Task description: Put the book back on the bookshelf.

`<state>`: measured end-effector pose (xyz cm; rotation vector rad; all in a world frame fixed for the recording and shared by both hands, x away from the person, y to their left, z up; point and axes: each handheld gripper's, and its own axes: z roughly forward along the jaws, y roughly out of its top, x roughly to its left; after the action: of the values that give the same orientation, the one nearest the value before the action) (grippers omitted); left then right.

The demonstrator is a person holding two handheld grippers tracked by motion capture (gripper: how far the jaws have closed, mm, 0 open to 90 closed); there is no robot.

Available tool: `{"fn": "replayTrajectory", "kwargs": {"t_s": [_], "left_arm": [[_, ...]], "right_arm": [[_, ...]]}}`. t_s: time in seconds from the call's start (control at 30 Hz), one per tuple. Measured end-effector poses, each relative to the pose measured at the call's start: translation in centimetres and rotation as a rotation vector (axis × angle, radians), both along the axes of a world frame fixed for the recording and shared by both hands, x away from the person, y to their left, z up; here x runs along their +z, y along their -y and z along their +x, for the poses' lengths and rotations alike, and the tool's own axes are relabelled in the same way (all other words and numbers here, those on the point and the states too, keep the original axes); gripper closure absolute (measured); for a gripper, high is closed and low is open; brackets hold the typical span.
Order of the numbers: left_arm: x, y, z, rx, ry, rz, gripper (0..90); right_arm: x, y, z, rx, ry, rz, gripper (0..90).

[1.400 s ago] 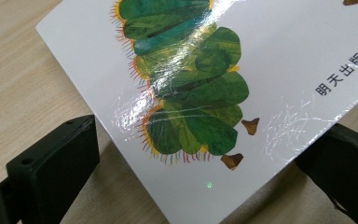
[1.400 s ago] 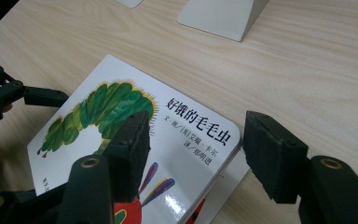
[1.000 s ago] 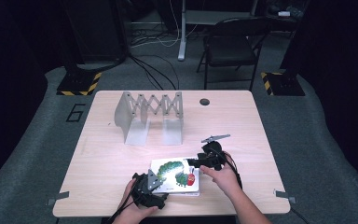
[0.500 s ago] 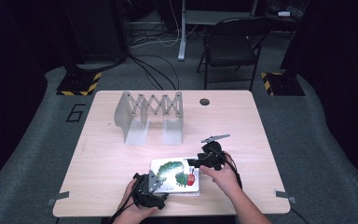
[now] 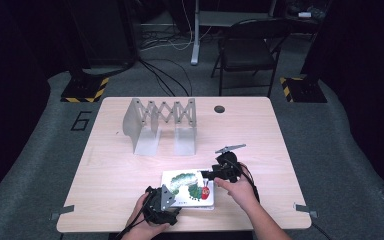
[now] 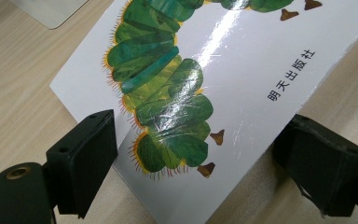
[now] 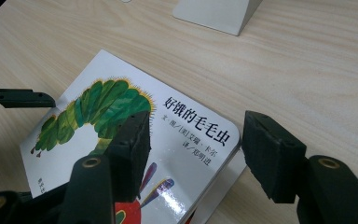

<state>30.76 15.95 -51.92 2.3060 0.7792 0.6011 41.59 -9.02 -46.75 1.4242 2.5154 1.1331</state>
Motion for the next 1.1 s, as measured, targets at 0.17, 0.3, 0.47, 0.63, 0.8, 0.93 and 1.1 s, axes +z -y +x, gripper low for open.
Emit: {"fn": "replayTrajectory", "kwargs": {"t_s": [0.17,0.3,0.47,0.63,0.8,0.93,1.1], "left_arm": [[-0.1,0.0,-0.1,0.006,0.006,-0.005,13.7],[-0.1,-0.1,-0.1,0.005,0.006,-0.008,13.9],[-0.2,-0.1,-0.1,0.006,0.013,-0.017,13.9],[-0.2,0.0,-0.1,0.011,0.014,-0.018,13.9],[-0.2,0.0,-0.1,0.014,0.015,-0.019,13.8],[-0.3,0.1,-0.1,0.026,0.026,-0.02,13.8],[-0.3,0.1,-0.1,0.023,0.022,-0.028,13.7]], "right_arm": [[-0.3,0.1,0.2,0.002,-0.017,0.008,41.8],[-0.8,0.3,0.5,0.01,-0.032,0.01,40.4],[-1.2,0.3,1.0,-0.006,-0.062,0.013,35.8],[-1.5,0.5,1.4,-0.019,-0.092,0.033,33.1],[-1.7,0.4,1.6,-0.008,-0.115,0.045,31.7],[-1.8,0.2,1.8,0.004,-0.12,0.052,31.4],[-2.0,0.0,2.0,0.004,-0.138,0.068,31.3]]}}
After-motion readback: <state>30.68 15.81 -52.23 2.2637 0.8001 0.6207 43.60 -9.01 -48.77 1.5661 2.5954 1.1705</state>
